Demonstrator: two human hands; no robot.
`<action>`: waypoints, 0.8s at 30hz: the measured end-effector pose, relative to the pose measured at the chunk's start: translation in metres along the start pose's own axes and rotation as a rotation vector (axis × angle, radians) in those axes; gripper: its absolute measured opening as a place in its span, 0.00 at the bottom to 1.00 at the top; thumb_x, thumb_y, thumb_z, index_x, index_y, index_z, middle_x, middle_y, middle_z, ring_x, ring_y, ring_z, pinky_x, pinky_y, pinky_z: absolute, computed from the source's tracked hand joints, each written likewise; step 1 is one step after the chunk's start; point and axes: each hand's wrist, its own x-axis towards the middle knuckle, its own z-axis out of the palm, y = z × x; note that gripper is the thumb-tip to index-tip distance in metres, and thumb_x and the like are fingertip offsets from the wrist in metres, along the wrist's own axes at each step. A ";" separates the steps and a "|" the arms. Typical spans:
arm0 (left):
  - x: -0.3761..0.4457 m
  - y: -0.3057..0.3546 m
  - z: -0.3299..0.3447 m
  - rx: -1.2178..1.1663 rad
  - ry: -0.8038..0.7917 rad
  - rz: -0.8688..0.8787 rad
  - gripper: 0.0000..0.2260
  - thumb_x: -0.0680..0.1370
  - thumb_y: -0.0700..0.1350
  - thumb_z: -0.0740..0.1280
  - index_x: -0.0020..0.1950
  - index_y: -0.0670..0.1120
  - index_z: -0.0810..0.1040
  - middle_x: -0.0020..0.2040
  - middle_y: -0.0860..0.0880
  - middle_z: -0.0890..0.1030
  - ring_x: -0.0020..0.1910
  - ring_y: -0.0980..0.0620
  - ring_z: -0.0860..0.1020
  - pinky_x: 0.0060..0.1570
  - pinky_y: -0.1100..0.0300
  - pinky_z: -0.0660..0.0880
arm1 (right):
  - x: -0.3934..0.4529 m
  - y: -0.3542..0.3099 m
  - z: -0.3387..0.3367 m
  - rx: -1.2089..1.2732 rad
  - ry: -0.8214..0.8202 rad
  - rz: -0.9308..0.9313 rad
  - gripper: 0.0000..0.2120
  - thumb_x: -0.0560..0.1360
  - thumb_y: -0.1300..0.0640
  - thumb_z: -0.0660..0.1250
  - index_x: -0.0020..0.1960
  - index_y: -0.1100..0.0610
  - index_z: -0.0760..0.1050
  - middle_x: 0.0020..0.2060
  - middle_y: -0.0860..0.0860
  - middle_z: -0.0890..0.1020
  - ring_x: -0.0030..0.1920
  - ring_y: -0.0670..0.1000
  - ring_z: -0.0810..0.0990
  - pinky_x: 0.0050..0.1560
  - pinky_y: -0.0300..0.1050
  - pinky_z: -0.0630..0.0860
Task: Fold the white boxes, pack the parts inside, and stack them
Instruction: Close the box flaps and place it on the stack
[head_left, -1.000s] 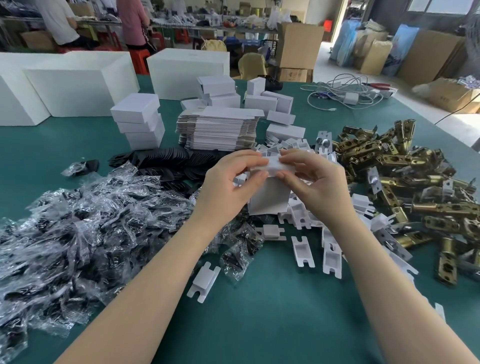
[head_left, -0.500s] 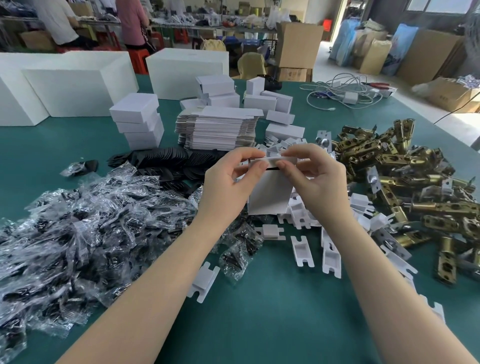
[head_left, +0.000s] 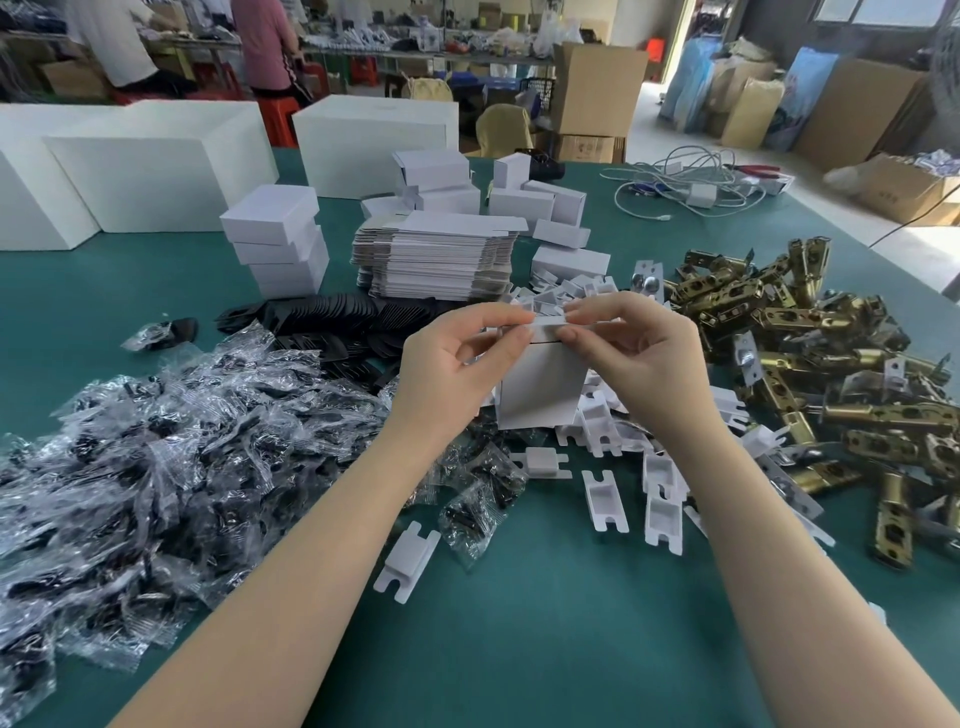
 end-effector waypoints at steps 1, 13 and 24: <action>0.000 0.000 -0.001 0.016 -0.007 0.022 0.06 0.78 0.40 0.70 0.53 0.49 0.83 0.43 0.61 0.84 0.42 0.63 0.82 0.46 0.69 0.76 | 0.000 0.000 -0.001 0.009 -0.001 0.011 0.05 0.72 0.61 0.74 0.46 0.55 0.80 0.47 0.49 0.85 0.47 0.48 0.86 0.49 0.48 0.83; 0.000 -0.005 -0.004 -0.038 0.000 -0.022 0.08 0.79 0.41 0.69 0.55 0.51 0.82 0.47 0.59 0.85 0.44 0.60 0.83 0.46 0.68 0.77 | 0.001 -0.002 -0.002 0.150 -0.012 0.092 0.08 0.72 0.67 0.73 0.47 0.55 0.81 0.47 0.47 0.85 0.47 0.46 0.86 0.47 0.38 0.81; 0.001 -0.004 -0.002 -0.021 0.019 -0.040 0.06 0.79 0.42 0.69 0.54 0.51 0.82 0.50 0.57 0.83 0.45 0.58 0.83 0.47 0.64 0.78 | 0.002 -0.003 -0.004 0.144 0.012 0.095 0.06 0.72 0.63 0.74 0.46 0.54 0.81 0.47 0.49 0.86 0.46 0.48 0.86 0.47 0.39 0.81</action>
